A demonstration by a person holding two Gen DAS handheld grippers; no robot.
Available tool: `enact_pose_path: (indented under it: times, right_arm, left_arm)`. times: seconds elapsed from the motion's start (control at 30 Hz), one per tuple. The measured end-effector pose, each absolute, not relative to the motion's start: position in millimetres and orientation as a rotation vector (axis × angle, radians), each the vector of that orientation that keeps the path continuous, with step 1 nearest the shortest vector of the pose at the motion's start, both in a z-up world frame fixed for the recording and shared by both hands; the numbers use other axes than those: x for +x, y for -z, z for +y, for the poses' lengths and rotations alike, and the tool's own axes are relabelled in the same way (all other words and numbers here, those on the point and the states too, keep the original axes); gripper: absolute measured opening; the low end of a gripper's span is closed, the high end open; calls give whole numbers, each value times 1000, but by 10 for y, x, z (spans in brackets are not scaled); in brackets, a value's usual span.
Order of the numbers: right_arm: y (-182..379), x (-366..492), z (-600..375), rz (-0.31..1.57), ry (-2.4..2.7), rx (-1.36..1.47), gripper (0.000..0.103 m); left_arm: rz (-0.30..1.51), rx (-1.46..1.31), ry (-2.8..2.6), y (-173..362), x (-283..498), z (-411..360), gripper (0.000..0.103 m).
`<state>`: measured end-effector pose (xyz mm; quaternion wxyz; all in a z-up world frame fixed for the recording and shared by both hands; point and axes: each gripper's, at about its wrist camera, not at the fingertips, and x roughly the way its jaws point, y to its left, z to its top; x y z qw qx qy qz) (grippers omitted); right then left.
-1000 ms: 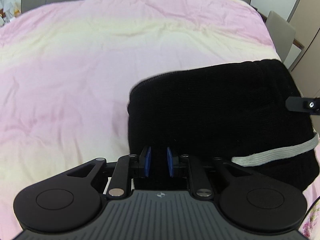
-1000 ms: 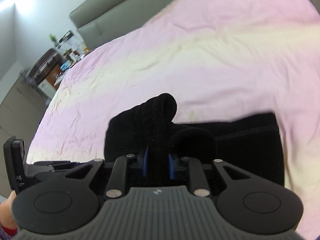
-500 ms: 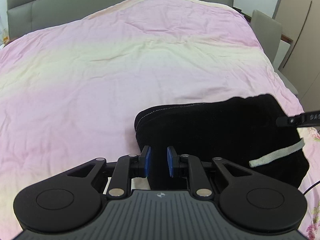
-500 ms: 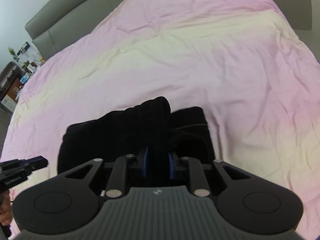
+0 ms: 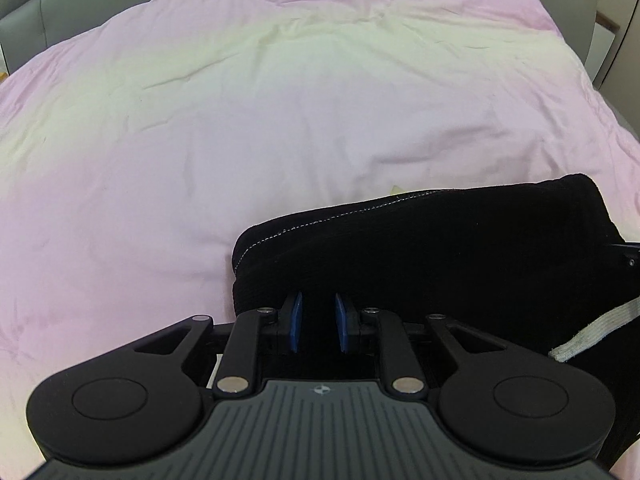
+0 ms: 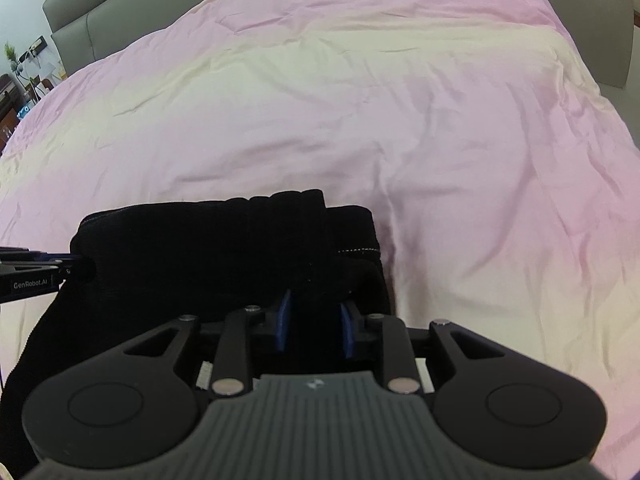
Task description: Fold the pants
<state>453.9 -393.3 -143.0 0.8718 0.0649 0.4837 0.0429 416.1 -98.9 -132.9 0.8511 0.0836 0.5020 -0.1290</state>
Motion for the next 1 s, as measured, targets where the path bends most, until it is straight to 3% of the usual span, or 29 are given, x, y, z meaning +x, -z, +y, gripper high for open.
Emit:
enact_pose_path:
  times: [0.13, 0.27, 0.4, 0.7, 0.87, 1.0]
  right_arm:
    - [1177, 4411, -3945, 995, -90, 140, 30]
    - [843, 4020, -3941, 928, -133, 77, 30]
    - [728, 3566, -3807, 899, -191, -20, 30]
    - [1207, 3134, -3705, 900, -176, -79, 30]
    - [1594, 3088, -3823, 952, -156, 14, 36]
    - [1604, 3072, -3811, 941, -142, 0, 37]
  left_arm:
    - [1000, 209, 309, 1012, 3915, -909, 19]
    - [946, 211, 338, 729, 3508, -736, 19]
    - [932, 209, 391, 614, 3067, -698, 30]
    - [999, 281, 384, 1170, 2714, -909, 30]
    - [1068, 241, 343, 1519, 2806, -885, 30]
    - [1045, 197, 351, 1347, 2776, -807, 30]
